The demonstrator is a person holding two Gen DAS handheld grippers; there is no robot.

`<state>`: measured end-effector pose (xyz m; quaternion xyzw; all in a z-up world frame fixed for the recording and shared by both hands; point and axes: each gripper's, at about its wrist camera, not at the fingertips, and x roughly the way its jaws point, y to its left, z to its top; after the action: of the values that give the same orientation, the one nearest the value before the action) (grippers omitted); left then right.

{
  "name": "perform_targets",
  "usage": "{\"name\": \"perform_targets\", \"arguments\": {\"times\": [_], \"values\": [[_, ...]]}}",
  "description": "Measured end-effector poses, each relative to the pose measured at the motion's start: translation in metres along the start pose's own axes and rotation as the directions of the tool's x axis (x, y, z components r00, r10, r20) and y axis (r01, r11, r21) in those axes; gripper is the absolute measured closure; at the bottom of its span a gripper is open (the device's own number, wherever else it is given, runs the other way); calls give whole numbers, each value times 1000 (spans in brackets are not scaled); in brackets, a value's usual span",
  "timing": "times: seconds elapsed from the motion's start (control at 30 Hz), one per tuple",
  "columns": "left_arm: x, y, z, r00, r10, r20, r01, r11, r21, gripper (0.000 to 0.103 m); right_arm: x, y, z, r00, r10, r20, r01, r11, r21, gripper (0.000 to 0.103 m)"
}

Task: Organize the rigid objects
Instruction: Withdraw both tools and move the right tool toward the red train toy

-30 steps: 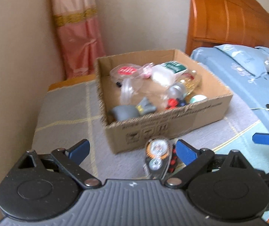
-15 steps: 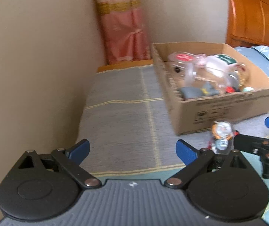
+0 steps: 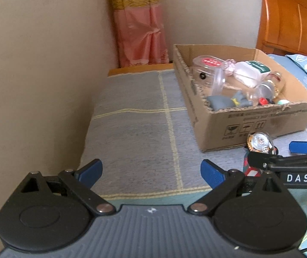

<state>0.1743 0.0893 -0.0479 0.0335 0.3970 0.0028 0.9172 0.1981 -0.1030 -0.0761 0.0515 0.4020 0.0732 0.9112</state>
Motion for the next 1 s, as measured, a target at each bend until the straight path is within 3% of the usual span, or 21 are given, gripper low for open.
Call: {"name": "perform_targets", "arguments": {"times": [0.27,0.63,0.77,1.0], "values": [[0,-24,2,998,-56,-4,56,997,62,6,-13,-25,-8,999,-38,4,38,999,13,0],[7,-41,2,998,-65,-26,68,993,99,6,-19,-68,-9,993,-119,20,117,988,98,0],[8,-42,1,997,-65,-29,67,993,99,6,-17,-76,-8,996,-90,16,87,986,143,0],[10,-39,1,997,-65,-34,68,993,93,6,-15,-49,-13,999,17,31,-18,1000,23,0]]}}
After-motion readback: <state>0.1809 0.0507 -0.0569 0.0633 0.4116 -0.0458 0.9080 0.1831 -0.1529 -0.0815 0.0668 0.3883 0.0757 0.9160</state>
